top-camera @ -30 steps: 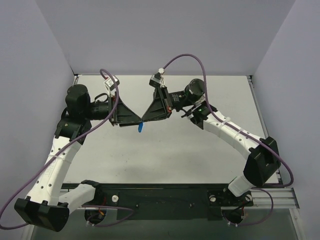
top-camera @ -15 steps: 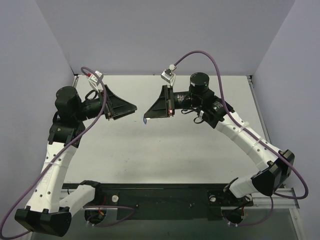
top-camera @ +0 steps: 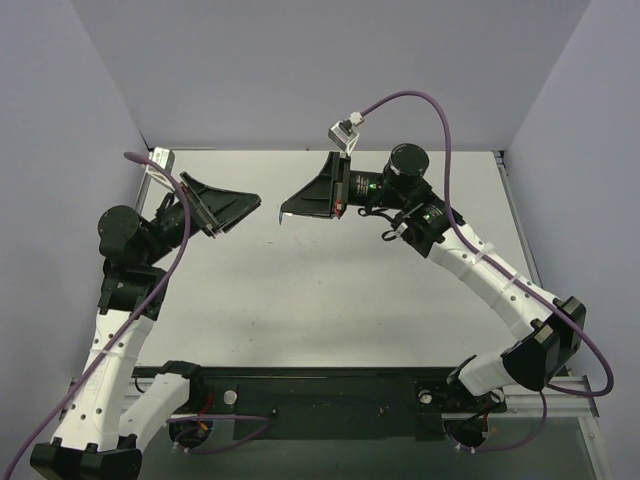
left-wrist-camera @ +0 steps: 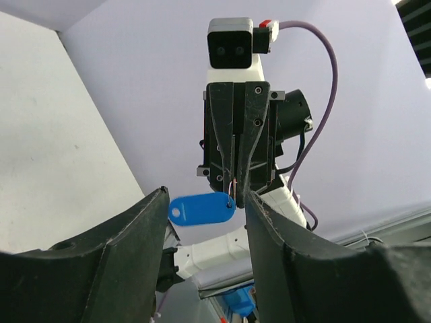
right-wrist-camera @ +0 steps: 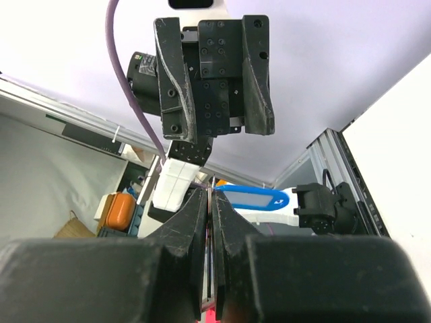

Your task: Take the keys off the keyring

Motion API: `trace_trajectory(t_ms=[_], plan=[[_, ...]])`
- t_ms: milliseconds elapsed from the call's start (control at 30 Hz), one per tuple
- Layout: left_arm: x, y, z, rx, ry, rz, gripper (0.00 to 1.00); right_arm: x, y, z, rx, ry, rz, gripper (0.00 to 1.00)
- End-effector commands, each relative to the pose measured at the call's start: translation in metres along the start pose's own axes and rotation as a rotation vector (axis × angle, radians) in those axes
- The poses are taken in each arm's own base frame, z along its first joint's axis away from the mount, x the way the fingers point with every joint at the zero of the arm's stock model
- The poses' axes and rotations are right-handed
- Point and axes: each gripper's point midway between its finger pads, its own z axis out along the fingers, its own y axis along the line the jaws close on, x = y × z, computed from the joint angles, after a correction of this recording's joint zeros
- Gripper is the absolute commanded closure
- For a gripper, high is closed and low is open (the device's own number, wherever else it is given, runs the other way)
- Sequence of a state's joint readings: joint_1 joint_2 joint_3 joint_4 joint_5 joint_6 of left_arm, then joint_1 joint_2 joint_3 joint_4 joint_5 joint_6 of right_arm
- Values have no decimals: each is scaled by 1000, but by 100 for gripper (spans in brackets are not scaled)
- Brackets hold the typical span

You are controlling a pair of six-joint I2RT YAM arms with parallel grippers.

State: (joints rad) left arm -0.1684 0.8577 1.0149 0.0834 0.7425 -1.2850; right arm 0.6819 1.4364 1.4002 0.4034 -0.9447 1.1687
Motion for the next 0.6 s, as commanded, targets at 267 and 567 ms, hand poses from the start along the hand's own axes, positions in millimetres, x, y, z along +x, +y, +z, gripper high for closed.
trace_trajectory(t_ms=[267,567], plan=[[-22,-30,0,101,-118,66,48,-18,31,21,-117,-60,-60,100],[-17,-24,4,83,-78,67,51,-23,30,27,-119,-71,-61,100]])
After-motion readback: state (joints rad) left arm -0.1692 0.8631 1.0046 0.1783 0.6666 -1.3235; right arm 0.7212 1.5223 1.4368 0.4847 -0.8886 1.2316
